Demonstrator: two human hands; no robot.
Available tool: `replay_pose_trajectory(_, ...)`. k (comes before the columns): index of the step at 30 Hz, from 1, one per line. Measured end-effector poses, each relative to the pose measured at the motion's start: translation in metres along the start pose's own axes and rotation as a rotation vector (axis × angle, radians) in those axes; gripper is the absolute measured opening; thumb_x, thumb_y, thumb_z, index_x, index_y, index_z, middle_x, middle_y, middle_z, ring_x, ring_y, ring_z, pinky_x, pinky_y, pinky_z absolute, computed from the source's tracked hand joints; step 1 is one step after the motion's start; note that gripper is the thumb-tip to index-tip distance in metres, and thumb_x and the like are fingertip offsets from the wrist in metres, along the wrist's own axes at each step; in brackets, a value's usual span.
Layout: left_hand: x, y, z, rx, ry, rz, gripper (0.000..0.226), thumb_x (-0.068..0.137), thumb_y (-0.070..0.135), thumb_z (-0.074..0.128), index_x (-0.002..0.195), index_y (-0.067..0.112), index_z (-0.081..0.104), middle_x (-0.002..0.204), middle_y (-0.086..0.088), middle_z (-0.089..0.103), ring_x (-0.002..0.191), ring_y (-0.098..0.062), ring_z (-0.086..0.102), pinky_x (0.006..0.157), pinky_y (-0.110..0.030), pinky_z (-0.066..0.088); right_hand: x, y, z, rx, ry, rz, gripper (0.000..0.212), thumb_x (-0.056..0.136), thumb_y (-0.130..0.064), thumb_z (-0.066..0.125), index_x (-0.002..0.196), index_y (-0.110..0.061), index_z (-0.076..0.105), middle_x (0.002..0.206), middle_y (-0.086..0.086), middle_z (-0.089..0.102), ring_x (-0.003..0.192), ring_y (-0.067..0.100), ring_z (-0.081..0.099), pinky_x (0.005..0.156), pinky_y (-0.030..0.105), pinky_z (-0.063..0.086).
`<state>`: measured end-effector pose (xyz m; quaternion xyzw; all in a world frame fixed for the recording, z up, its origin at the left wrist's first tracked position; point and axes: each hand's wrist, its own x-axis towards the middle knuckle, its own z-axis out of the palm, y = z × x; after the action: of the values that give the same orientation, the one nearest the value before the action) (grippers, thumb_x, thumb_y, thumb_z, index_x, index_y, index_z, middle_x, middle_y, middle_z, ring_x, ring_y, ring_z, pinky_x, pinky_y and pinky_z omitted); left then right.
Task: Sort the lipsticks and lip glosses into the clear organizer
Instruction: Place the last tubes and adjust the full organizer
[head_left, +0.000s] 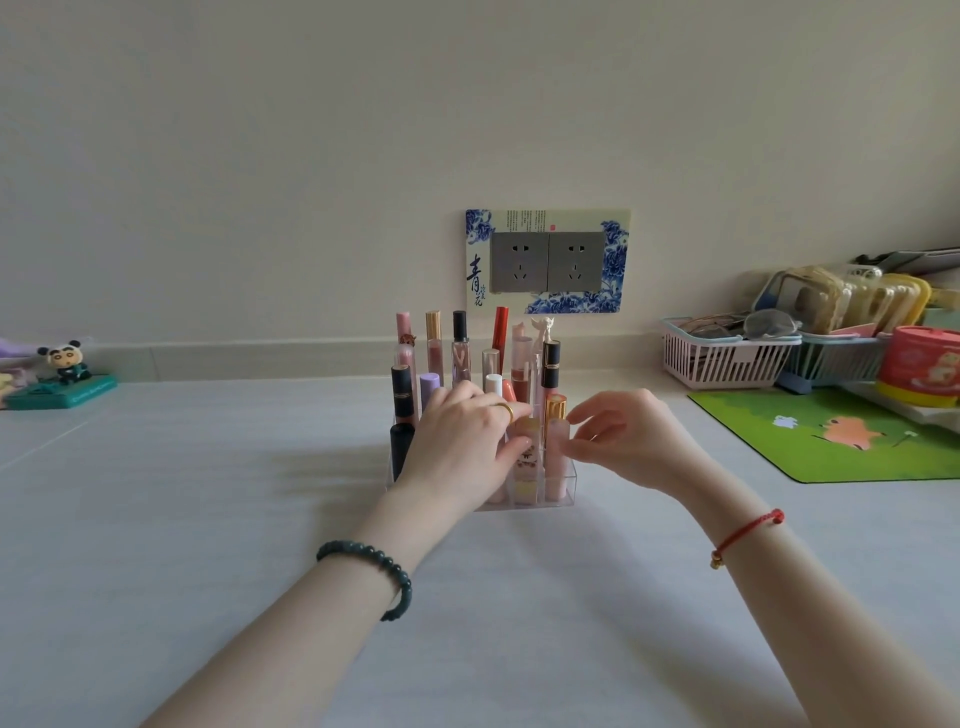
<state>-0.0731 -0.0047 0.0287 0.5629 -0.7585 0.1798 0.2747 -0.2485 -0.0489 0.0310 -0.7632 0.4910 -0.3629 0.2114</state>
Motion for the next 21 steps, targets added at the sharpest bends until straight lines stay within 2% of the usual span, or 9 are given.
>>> replay_pose_trajectory(9,0.000,-0.001,0.003,-0.019,0.028,-0.011,0.035,0.088,0.041,0.052,0.118,0.027,0.060,0.118,0.005,0.064,0.109,-0.018,0.047,0.086,-0.029,0.023,0.000,0.001,0.000,-0.004,-0.020,-0.016,0.029,0.068,-0.032,0.076,0.089,-0.015,0.068,0.076,0.002,0.071,0.068,0.013,0.067,0.065,0.027,0.056)
replay_pose_trajectory(11,-0.001,-0.001,0.002,-0.033,0.038,-0.004,0.036,0.088,0.041,0.051,0.119,0.026,0.059,0.119,0.005,0.063,0.110,-0.018,0.048,0.087,-0.028,0.022,0.000,-0.001,-0.005,0.039,0.016,-0.028,0.029,0.069,-0.035,0.074,0.089,-0.015,0.068,0.076,0.003,0.071,0.068,0.014,0.068,0.067,0.029,0.057)
replay_pose_trajectory(13,-0.002,-0.003,-0.003,-0.069,0.075,-0.002,0.035,0.089,0.039,0.052,0.119,0.023,0.060,0.119,0.004,0.063,0.110,-0.018,0.050,0.092,-0.029,0.025,0.000,-0.004,-0.010,0.109,0.103,-0.066,0.021,0.075,-0.029,0.070,0.090,-0.014,0.068,0.074,0.002,0.071,0.063,0.011,0.067,0.067,0.030,0.058)
replay_pose_trajectory(17,-0.003,-0.012,-0.024,-0.146,0.211,-0.023,0.027,0.088,0.028,0.056,0.110,0.017,0.066,0.109,-0.002,0.069,0.104,-0.021,0.057,0.095,-0.036,0.035,0.002,-0.015,-0.010,0.131,0.197,-0.155,0.013,0.081,-0.018,0.063,0.094,-0.018,0.068,0.070,-0.003,0.069,0.057,0.007,0.063,0.059,0.020,0.056)
replay_pose_trajectory(19,-0.004,-0.024,-0.035,-0.171,0.282,-0.042,0.024,0.087,0.024,0.056,0.107,0.015,0.068,0.103,-0.002,0.071,0.100,-0.022,0.060,0.090,-0.032,0.037,0.006,-0.022,-0.007,0.063,0.170,-0.195,0.015,0.083,-0.016,0.062,0.095,-0.021,0.068,0.068,-0.002,0.068,0.059,0.010,0.061,0.057,0.018,0.051)
replay_pose_trajectory(21,-0.006,-0.037,-0.044,-0.202,0.351,-0.072,0.025,0.086,0.022,0.053,0.103,0.014,0.069,0.098,-0.002,0.072,0.093,-0.022,0.061,0.085,-0.030,0.038,0.012,-0.030,-0.005,-0.058,0.116,-0.243,0.018,0.084,-0.015,0.059,0.099,-0.023,0.067,0.067,-0.006,0.064,0.056,0.003,0.056,0.054,0.011,0.044)
